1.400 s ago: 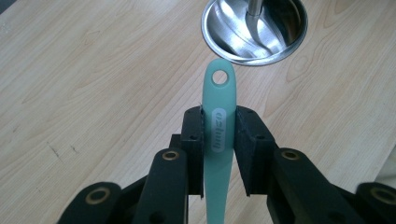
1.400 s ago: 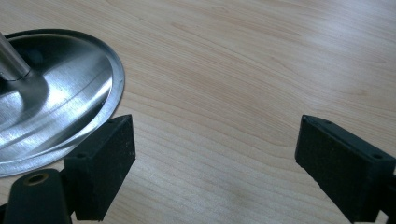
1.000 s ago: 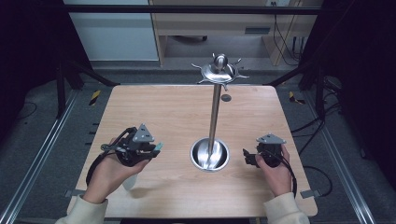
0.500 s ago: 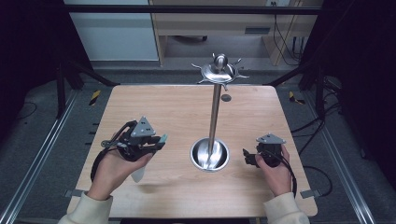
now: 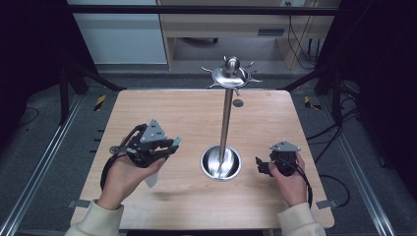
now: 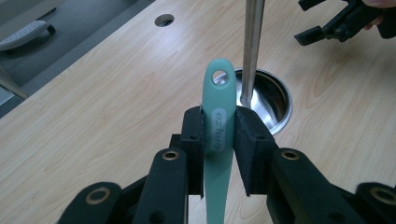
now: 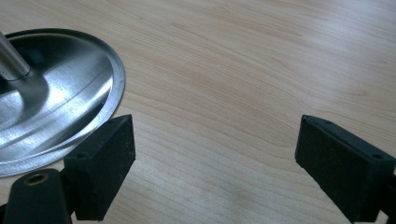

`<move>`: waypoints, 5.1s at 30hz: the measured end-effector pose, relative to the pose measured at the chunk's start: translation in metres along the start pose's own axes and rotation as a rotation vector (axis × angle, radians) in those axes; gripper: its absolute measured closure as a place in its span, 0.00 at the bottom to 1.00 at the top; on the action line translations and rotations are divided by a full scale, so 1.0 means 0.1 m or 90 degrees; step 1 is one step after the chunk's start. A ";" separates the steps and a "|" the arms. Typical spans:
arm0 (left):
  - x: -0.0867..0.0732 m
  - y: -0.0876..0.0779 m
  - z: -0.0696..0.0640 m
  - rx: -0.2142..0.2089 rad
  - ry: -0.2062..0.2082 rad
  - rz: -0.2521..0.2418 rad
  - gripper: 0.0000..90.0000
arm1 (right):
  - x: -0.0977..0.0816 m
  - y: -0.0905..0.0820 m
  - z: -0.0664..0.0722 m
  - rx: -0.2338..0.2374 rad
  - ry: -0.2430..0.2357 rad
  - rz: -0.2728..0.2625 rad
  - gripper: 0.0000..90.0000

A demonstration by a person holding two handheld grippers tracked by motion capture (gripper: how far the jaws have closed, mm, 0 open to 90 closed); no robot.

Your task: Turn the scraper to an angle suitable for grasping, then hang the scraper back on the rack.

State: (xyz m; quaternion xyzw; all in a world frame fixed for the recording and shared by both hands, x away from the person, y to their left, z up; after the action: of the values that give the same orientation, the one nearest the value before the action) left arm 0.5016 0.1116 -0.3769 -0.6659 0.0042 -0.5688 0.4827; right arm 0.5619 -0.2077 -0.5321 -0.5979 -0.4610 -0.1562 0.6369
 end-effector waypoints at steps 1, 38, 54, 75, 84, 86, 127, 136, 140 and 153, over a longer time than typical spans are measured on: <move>0.01 0.00 0.00 0.002 0.000 -0.003 0.83 | 0.00 0.00 0.00 0.000 0.000 0.000 0.14; 0.63 -0.11 -0.06 0.014 0.003 -0.104 0.83 | 0.00 0.00 0.00 -0.001 -0.004 0.001 0.14; 0.80 -0.18 -0.10 0.007 -0.007 -0.142 0.83 | 0.00 0.00 0.01 0.000 -0.004 0.001 0.14; 1.13 -0.33 -0.13 0.010 -0.012 -0.195 0.83 | 0.00 0.01 0.01 0.001 -0.006 0.001 0.14; 1.26 -0.40 -0.15 0.006 -0.016 -0.221 0.83 | 0.00 0.01 0.02 0.003 -0.002 0.001 0.14; 1.28 -0.42 -0.16 0.001 -0.020 -0.230 0.83 | 0.00 0.01 0.01 0.001 -0.005 0.001 0.14; 1.59 -0.54 -0.18 -0.011 -0.024 -0.261 0.82 | 0.01 -0.01 -0.01 0.001 -0.003 -0.002 0.14; 1.58 -0.53 -0.20 -0.014 -0.023 -0.255 0.82 | 0.01 -0.01 -0.01 0.002 -0.004 -0.002 0.14; 1.58 -0.49 -0.21 -0.016 -0.023 -0.251 0.82 | 0.01 -0.01 0.00 0.002 -0.001 -0.003 0.14; 1.65 -0.37 -0.22 -0.022 -0.026 -0.246 0.82 | 0.01 -0.01 0.00 0.002 0.001 -0.002 0.14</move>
State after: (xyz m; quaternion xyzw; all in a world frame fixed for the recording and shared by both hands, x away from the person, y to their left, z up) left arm 0.5227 0.0263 -0.2310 -0.6737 -0.1238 -0.6375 0.3528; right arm 0.5617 -0.2080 -0.5301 -0.5959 -0.4616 -0.1573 0.6381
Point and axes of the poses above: each handheld gripper's, and its own axes: y roughly forward along the jaws, x roughly out of its top, z roughly to its left, the point moved 10 cm from there along y, roughly forward along the jaws, and after that the axes turned 3 degrees about -y, right-handed, at the moved point
